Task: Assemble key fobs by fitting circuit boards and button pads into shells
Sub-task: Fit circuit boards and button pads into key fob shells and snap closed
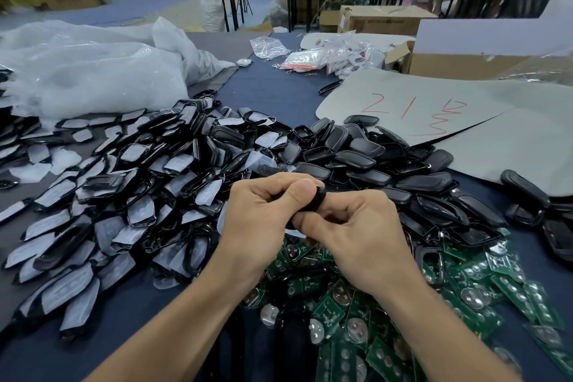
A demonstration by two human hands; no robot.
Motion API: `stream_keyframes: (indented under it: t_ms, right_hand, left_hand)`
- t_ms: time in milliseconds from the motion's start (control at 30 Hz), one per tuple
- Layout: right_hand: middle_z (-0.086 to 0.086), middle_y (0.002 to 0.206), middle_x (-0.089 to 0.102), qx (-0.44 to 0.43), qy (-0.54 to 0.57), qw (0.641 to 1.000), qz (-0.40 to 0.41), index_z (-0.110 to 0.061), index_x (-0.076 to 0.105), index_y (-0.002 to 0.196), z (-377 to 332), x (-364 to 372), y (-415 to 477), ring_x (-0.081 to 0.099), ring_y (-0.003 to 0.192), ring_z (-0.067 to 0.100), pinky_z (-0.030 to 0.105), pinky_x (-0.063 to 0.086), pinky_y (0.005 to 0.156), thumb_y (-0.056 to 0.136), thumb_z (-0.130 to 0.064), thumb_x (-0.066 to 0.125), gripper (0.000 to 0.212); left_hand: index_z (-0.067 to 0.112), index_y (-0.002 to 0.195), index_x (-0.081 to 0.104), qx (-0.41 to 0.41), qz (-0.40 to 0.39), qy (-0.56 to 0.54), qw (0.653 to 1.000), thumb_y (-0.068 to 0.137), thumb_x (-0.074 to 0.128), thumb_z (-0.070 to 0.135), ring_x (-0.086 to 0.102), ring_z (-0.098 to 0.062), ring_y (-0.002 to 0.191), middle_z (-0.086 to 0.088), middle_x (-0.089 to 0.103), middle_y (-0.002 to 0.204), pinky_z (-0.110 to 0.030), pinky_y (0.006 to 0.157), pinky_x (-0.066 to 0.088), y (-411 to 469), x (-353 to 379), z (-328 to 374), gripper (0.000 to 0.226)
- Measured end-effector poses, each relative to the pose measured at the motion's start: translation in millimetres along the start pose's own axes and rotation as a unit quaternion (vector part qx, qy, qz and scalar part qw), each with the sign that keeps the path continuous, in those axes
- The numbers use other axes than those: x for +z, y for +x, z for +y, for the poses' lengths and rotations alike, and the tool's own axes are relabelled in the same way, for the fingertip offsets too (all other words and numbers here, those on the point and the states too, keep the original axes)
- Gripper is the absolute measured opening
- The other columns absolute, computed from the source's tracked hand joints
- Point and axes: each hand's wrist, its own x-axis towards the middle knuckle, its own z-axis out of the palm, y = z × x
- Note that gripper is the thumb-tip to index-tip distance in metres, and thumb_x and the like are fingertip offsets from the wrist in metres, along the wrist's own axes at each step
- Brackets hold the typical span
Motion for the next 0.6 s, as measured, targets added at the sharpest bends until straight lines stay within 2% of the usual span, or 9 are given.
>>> stream_keyframes:
  t_ms: [100, 200, 300, 433, 533, 600]
  right_hand:
    - [-0.014, 0.069, 0.075, -0.007, -0.018, 1.0, 0.007, -0.03, 0.084, 0.083, -1.4, 0.4, -1.9, 0.071, 0.063, 0.009, 0.022, 0.056, 0.06, 0.084, -0.022, 0.084, 0.008]
    - [-0.012, 0.067, 0.075, -0.009, -0.041, 0.999, 0.014, -0.032, 0.084, 0.083, -1.1, 0.6, -1.9, 0.07, 0.062, 0.012, 0.03, 0.057, 0.06, 0.084, -0.025, 0.085, 0.007]
    - [-0.002, 0.067, 0.074, -0.013, -0.063, 0.998, 0.005, -0.024, 0.082, 0.081, 0.2, 0.5, -1.3, 0.07, 0.063, 0.022, 0.04, 0.056, 0.059, 0.085, -0.026, 0.083, 0.005]
    - [-0.002, 0.064, 0.072, -0.02, -0.077, 0.997, 0.0, -0.021, 0.08, 0.076, 1.3, 4.0, -2.5, 0.066, 0.057, 0.02, 0.039, 0.053, 0.057, 0.083, -0.027, 0.083, 0.009]
    - [0.001, 0.063, 0.072, 0.02, -0.034, 0.999, 0.001, -0.018, 0.079, 0.074, 4.5, 4.3, 1.3, 0.068, 0.057, 0.022, 0.039, 0.057, 0.059, 0.085, -0.022, 0.083, 0.012]
    - [0.005, 0.063, 0.073, 0.06, 0.066, 0.996, 0.004, -0.016, 0.08, 0.077, 5.3, 1.9, 5.3, 0.069, 0.056, 0.021, 0.036, 0.059, 0.058, 0.088, -0.014, 0.081, 0.011]
  left_hand:
    - [0.006, 0.084, 0.081, 0.004, 0.008, 0.023, 1.0, 0.092, 0.068, 0.0, 0.075, -0.014, 0.08, -0.008, 0.079, 0.083, -0.018, 0.073, 0.056, 0.7, -2.0, -2.5, 0.017]
    - [0.012, 0.08, 0.083, 0.0, 0.002, 0.014, 1.0, 0.09, 0.071, 0.002, 0.075, -0.013, 0.081, -0.007, 0.08, 0.083, -0.017, 0.074, 0.056, 1.2, -2.4, -2.0, 0.018]
    - [0.017, 0.077, 0.084, 0.003, -0.007, 0.018, 1.0, 0.081, 0.079, 0.006, 0.076, -0.013, 0.079, -0.006, 0.08, 0.081, -0.018, 0.072, 0.057, 0.0, -1.5, -2.3, 0.013]
    - [0.015, 0.078, 0.085, 0.006, 0.007, 0.016, 1.0, 0.076, 0.078, 0.012, 0.077, -0.017, 0.077, -0.007, 0.08, 0.082, -0.023, 0.071, 0.059, 1.0, -3.9, -5.4, 0.008]
    - [0.017, 0.085, 0.086, -0.013, -0.009, 0.005, 1.0, 0.078, 0.083, 0.017, 0.075, -0.02, 0.07, -0.011, 0.08, 0.082, -0.023, 0.065, 0.059, 2.3, -5.5, -5.8, 0.007]
    - [0.016, 0.096, 0.085, -0.034, -0.059, -0.022, 0.997, 0.083, 0.079, 0.024, 0.067, -0.025, 0.059, -0.021, 0.076, 0.08, -0.027, 0.057, 0.057, 3.1, -6.4, -5.9, 0.017]
